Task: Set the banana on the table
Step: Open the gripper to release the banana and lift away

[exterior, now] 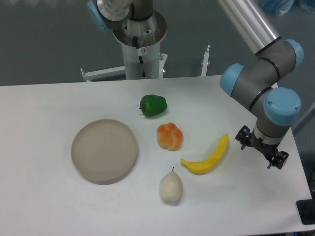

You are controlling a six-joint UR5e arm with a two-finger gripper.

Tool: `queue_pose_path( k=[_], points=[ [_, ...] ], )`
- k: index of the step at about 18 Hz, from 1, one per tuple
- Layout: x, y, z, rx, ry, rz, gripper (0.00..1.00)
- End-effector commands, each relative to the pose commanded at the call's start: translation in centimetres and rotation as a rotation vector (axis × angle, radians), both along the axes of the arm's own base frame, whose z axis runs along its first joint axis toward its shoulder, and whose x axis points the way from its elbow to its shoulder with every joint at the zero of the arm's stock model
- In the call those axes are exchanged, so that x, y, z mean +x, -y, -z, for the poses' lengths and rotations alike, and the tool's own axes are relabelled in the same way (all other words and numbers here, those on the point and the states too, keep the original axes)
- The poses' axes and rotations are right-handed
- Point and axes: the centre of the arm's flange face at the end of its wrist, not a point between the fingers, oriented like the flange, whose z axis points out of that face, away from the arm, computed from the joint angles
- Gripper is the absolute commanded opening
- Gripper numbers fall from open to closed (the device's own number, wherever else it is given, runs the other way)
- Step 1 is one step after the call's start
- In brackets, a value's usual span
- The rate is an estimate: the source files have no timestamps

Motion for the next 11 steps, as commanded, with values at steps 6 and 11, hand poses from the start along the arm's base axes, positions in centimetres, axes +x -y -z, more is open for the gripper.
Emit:
queue_pose_path(
  k=[6,11],
  points=[
    [0.7,0.4,-0.9,-0.014,0.015,0.009,1.0],
    [1.8,-0.1,-1.9,-0.001,0.018,0.024,1.0]
  ],
)
